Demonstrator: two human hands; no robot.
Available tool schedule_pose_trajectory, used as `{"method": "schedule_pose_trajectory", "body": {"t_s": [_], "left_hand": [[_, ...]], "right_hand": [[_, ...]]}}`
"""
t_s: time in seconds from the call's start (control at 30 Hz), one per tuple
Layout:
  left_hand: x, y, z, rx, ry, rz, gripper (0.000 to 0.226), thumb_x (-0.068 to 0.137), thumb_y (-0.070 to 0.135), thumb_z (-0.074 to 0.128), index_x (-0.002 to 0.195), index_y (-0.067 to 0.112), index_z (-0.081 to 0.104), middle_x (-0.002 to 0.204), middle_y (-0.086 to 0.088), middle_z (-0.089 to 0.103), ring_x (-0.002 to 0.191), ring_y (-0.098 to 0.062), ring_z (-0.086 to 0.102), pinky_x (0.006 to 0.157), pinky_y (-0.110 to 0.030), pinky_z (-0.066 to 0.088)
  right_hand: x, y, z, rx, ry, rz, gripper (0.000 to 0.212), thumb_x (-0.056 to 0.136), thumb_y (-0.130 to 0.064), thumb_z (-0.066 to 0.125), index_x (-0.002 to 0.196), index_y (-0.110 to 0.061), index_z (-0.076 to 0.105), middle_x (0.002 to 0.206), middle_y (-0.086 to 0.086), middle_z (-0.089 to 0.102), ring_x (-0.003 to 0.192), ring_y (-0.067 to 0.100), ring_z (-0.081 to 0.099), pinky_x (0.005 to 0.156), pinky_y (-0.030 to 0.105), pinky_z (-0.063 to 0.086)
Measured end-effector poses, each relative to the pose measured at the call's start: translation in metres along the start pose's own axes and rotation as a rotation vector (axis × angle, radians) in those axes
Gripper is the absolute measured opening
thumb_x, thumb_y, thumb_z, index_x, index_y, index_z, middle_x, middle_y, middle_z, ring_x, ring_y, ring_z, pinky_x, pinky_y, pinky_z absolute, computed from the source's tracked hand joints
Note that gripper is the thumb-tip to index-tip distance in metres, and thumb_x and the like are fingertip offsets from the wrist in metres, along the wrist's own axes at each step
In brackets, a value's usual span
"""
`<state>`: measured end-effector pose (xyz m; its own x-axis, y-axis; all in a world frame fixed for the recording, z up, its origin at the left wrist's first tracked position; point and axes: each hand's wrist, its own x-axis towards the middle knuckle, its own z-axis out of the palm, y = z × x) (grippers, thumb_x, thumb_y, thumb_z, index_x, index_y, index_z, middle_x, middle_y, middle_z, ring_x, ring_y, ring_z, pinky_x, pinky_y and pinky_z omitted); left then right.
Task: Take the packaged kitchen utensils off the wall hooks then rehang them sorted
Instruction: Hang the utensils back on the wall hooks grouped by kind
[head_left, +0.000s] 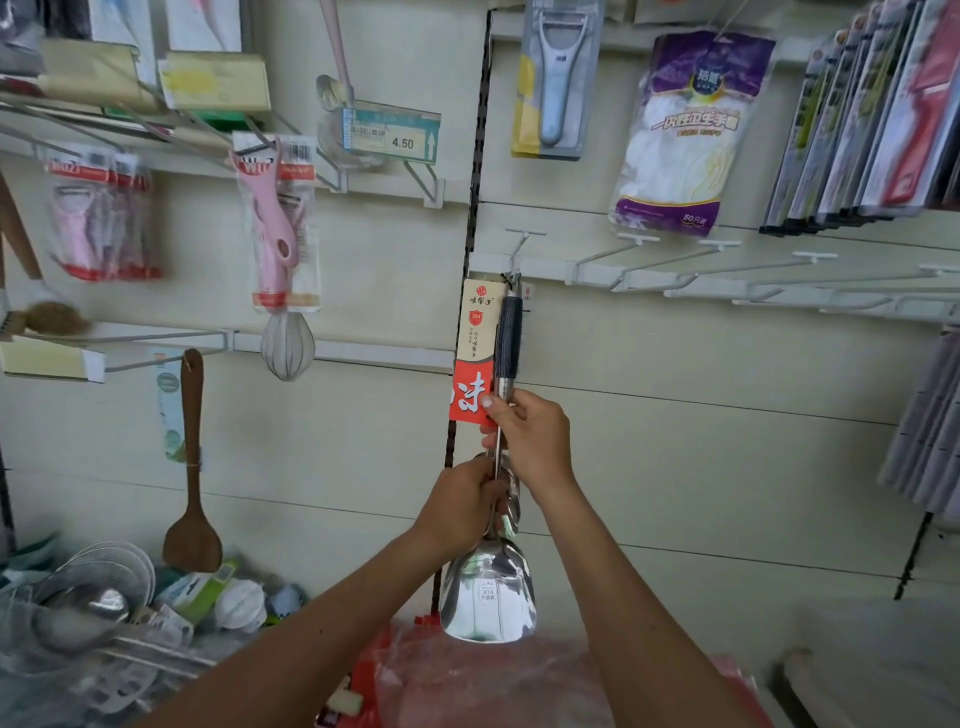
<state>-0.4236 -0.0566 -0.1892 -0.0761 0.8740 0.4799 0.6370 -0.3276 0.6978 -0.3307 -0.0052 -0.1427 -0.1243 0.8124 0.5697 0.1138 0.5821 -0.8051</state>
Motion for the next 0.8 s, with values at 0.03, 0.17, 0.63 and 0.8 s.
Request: {"method": "schedule_pose_trajectory", "body": {"t_s": [0.03,0.17,0.63,0.8], "left_hand": [[0.003,-0.001,0.001,0.015,0.006,-0.005,0.035,0.096,0.002,0.047,0.067,0.022,0.048,0.064,0.007,0.058,0.051,0.001,0.055,0.054,-0.012,0.041],[0.017,-0.005,0.007,0.031,0.019,-0.011,0.036,0.098,0.003,0.047,0.067,0.022,0.046,0.063,0.01,0.054,0.054,-0.001,0.052,0.052,-0.008,0.037],[0.076,-0.039,0.027,0.119,0.033,-0.092,0.03,0.098,0.008,0.046,0.071,0.021,0.048,0.068,0.006,0.056,0.062,-0.011,0.052,0.054,-0.012,0.036],[0.085,-0.046,0.032,0.105,0.037,-0.101,0.02,0.099,0.009,0.045,0.084,0.01,0.057,0.071,0.005,0.059,0.061,-0.006,0.054,0.056,-0.011,0.038]], "right_hand": [[0.003,0.002,0.001,-0.016,0.001,0.001,0.015,0.095,-0.032,0.067,0.099,-0.019,0.069,0.089,0.0,0.075,0.06,0.012,0.071,0.072,0.041,0.062],[0.016,0.013,0.002,-0.055,0.009,-0.008,0.019,0.095,-0.033,0.067,0.1,-0.016,0.07,0.091,0.002,0.076,0.062,0.012,0.071,0.073,0.042,0.061],[0.066,0.05,0.014,-0.09,-0.011,-0.01,0.022,0.094,-0.038,0.066,0.101,-0.018,0.068,0.095,-0.002,0.076,0.069,0.01,0.073,0.076,0.039,0.062],[0.073,0.057,0.015,-0.086,-0.006,-0.009,0.021,0.093,-0.037,0.067,0.1,-0.017,0.068,0.101,0.001,0.076,0.071,0.011,0.074,0.073,0.034,0.062]]}}
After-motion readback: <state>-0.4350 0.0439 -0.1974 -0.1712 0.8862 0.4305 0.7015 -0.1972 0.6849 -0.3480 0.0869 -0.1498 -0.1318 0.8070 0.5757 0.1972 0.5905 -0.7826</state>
